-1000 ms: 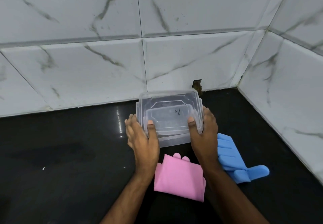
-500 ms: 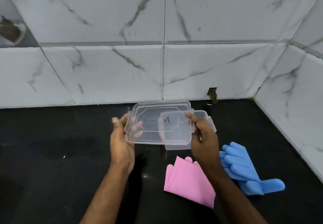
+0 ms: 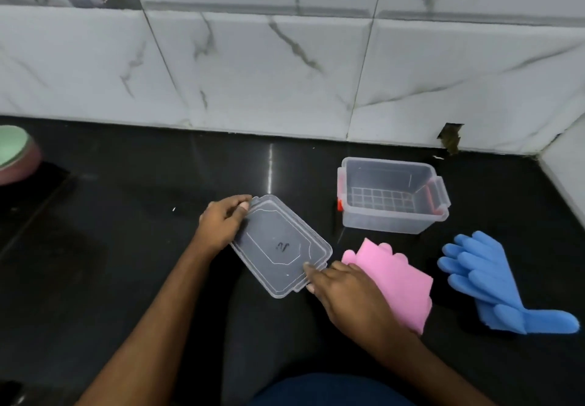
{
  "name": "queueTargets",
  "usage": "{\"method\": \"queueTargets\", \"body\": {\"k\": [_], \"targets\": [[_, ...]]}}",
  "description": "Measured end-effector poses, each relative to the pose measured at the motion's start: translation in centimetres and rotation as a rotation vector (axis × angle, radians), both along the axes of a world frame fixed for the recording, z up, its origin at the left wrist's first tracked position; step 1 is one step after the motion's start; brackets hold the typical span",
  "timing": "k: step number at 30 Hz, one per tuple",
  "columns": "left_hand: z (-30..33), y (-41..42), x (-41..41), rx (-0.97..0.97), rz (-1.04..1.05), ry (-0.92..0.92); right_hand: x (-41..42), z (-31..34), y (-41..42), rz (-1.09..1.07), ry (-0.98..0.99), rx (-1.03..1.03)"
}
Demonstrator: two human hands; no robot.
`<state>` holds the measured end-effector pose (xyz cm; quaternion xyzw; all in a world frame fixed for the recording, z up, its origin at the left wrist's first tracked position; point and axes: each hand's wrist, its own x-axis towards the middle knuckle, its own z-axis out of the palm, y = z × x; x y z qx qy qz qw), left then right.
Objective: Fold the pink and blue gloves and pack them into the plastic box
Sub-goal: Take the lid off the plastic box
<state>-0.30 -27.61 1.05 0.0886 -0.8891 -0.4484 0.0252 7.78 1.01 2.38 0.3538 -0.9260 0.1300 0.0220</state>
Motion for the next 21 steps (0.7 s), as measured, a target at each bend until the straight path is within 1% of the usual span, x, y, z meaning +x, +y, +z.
{"method": "queueTargets", "body": {"k": [4, 6, 8, 11, 16, 19, 21], "targets": [[0.5, 0.8, -1.5, -0.191, -0.205, -0.021, 0.8, -0.7, -1.3, 0.120, 0.161, 0.177], [0.5, 1.8, -2.3, -0.239, -0.258, -0.027, 0.9, -1.2, -1.8, 0.176, 0.237, 0.225], [0.3, 2.9, -3.1, -0.283, -0.291, -0.016, 1.0, -1.5, -2.2, 0.223, 0.292, 0.227], [-0.2, 4.4, -4.2, -0.361, -0.308, -0.009, 0.8, -1.8, -3.0, 0.247, 0.321, 0.221], [-1.0, 6.4, -5.3, -0.413, -0.300, -0.008, 0.4, -2.2, -4.3, 0.225, 0.338, 0.191], [-0.8, 7.5, -5.1, -0.480, -0.257, 0.068, 0.2, -2.5, -4.2, 0.193, 0.345, 0.147], [-0.5, 8.4, -4.6, -0.469, -0.199, 0.143, 0.2, -2.4, -3.6, 0.134, 0.329, 0.102]]}}
